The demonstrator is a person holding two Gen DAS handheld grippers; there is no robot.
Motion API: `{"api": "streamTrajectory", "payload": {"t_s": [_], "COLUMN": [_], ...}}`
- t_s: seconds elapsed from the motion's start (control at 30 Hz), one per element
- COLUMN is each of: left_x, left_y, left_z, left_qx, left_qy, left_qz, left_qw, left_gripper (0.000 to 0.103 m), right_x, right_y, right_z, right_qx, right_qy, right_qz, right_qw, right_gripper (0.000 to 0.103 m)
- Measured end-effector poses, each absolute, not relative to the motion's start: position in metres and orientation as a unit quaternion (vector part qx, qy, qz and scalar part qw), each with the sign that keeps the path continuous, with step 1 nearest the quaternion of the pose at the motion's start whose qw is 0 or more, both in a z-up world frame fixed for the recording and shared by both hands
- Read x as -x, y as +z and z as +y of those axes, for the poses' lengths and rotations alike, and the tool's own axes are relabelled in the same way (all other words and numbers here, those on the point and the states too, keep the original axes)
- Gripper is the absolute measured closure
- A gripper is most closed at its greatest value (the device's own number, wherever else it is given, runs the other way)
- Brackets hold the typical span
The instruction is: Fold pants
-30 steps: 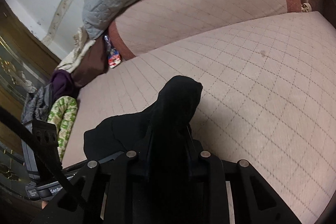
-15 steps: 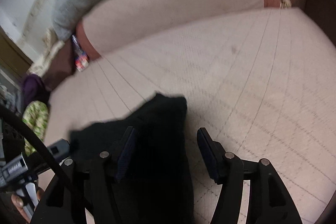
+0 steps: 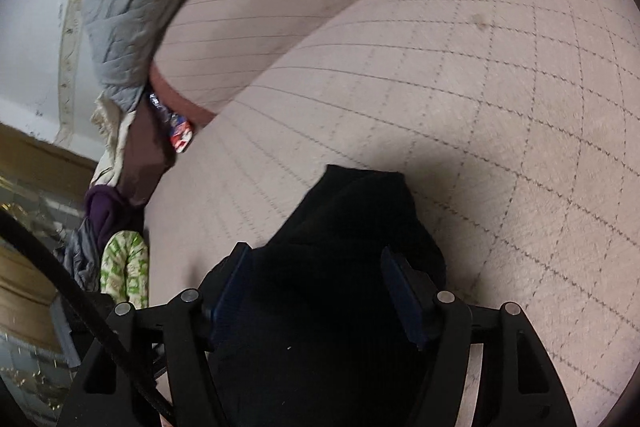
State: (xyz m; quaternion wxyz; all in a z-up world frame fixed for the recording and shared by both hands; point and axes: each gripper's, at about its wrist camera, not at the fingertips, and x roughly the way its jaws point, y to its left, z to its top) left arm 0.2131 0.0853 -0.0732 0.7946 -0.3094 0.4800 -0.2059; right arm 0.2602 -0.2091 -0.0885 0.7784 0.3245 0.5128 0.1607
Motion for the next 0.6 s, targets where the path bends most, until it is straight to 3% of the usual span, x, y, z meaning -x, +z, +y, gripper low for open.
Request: {"api": "streamTrajectory", "payload": {"t_s": [0.23,0.47,0.6], "left_x": [-0.187,-0.121,-0.078], "left_y": [-0.044,-0.021,-0.018], "left_z": [0.084,0.067,0.059], "left_qx": [0.251,0.144,0.145], "left_qy": [-0.171,-0.135,-0.127], "left_qz": [0.478,0.443,0.432], "left_qw": [0.824,0.875,0.881], "left_gripper": [0.039,0.035,0.035], "right_x": [-0.217,-0.115,-0.063], "right_y": [-0.048,0.001,0.017], "right_z": [-0.219,-0.242,-0.254], "right_qx": [-0.310,-0.215,-0.167], "right_qy": [0.170,0.125,0.069], "right_qz": [0.485,0.426,0.377], "right_qw": [0.800,0.870,0.908], "right_gripper": [0.031,0.031,0.024]}}
